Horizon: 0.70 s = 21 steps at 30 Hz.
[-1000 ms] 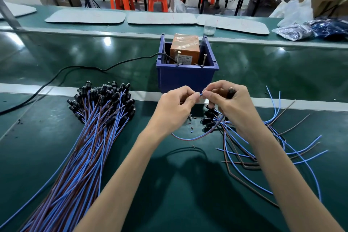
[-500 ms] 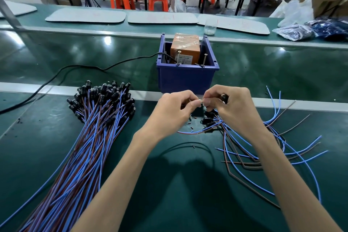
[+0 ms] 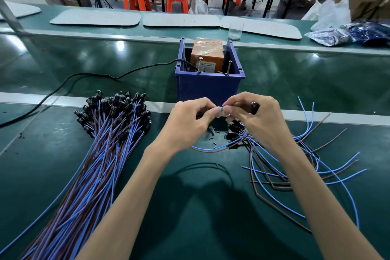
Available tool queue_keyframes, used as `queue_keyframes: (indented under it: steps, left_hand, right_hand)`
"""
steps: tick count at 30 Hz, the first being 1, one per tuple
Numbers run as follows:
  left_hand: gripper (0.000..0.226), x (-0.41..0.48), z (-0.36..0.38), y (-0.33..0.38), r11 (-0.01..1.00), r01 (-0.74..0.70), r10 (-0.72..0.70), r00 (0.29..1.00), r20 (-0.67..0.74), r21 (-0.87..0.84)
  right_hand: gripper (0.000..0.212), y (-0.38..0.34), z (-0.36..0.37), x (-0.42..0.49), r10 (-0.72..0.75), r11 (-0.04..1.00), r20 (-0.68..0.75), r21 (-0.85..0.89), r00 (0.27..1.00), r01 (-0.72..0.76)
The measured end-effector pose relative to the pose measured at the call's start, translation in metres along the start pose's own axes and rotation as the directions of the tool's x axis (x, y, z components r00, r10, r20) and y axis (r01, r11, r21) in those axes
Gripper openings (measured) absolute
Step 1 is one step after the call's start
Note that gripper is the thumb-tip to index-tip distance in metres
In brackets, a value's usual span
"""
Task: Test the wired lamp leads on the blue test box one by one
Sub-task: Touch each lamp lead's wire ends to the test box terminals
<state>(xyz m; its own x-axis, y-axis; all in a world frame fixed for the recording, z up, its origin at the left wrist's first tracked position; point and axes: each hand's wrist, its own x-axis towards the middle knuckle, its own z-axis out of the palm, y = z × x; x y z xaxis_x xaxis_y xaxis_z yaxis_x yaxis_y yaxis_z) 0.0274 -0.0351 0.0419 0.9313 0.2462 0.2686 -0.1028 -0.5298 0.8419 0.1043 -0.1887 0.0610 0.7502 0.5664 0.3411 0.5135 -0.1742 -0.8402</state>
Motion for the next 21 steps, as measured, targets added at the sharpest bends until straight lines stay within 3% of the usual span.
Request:
queue_keyframes:
  steps: [5,10,18,21]
  left_hand:
    - [0.017,-0.002,0.000,0.000,0.999,0.006,-0.005,0.999,0.034,-0.035]
    - [0.021,-0.002,0.006,0.000,0.999,0.048,-0.048,0.999,-0.017,-0.001]
    - [0.024,-0.001,0.011,0.007,0.987,0.118,-0.126,0.990,-0.067,-0.114]
    - [0.025,-0.002,0.009,0.007,0.976,0.130,-0.148,0.985,-0.091,-0.175]
  right_hand:
    - [0.017,0.002,0.001,-0.001,-0.019,0.997,0.027,-0.080,0.999,0.021]
    - [0.028,0.008,0.009,0.001,-0.010,0.980,-0.003,-0.198,1.000,0.009]
    - [0.029,0.011,0.022,0.000,0.136,0.989,-0.110,0.077,0.985,-0.128]
    - [0.019,0.009,0.021,0.001,0.160,0.974,-0.063,0.170,0.985,-0.147]
